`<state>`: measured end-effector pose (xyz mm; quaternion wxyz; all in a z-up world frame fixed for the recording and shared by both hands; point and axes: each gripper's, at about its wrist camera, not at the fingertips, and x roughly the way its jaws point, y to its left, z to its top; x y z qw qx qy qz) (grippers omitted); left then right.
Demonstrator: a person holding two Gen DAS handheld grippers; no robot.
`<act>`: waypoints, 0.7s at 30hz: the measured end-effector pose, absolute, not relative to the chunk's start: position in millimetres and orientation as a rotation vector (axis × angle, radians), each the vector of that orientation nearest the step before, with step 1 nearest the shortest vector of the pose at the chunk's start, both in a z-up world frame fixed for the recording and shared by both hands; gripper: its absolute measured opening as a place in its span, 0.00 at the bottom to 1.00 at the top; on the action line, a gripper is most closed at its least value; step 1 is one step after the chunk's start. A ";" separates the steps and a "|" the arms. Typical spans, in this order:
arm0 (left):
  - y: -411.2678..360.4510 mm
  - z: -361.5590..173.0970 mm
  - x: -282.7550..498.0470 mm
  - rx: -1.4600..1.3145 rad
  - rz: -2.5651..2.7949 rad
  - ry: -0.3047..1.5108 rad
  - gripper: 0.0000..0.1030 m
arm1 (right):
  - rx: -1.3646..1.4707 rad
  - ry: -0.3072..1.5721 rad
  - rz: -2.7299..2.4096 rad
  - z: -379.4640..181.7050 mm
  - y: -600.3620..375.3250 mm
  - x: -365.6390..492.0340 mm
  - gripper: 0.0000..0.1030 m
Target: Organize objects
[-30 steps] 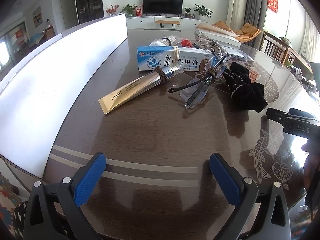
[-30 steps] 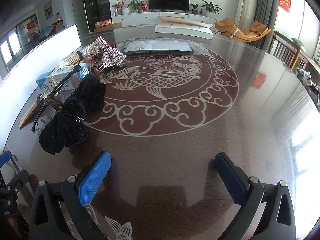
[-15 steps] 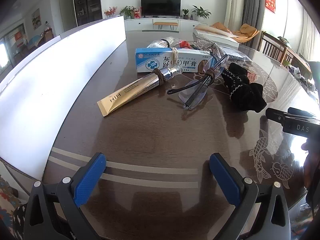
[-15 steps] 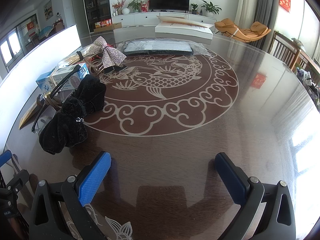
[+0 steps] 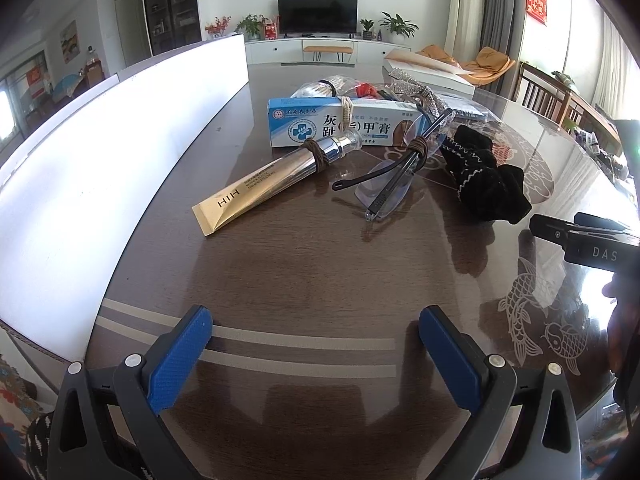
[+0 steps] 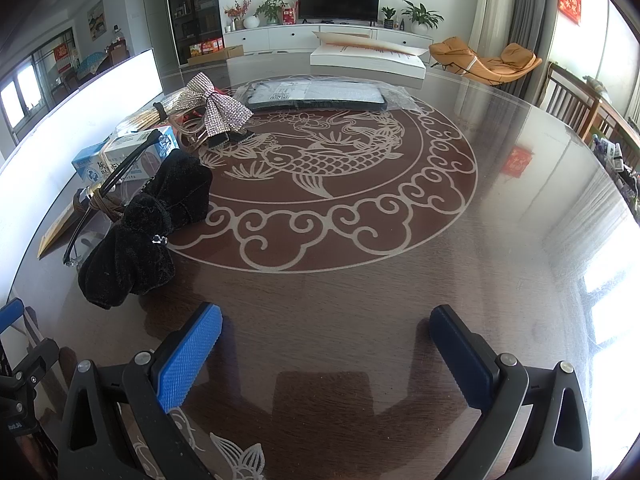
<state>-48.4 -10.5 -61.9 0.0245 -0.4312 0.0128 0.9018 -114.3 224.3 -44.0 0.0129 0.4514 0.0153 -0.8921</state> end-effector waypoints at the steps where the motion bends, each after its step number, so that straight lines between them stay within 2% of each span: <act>1: -10.4 -61.9 -48.6 -1.334 2.789 0.040 1.00 | 1.406 0.048 -2.780 -44.0 224.3 -114.3 1.00; 11: -14.9 -62.8 -48.1 -1.327 2.772 0.052 1.00 | 1.407 0.048 -2.780 -44.4 224.3 -115.0 1.00; 21: -39.4 -63.1 -49.8 -1.372 2.847 -0.017 1.00 | 1.427 0.052 -2.758 -42.6 223.4 -117.0 1.00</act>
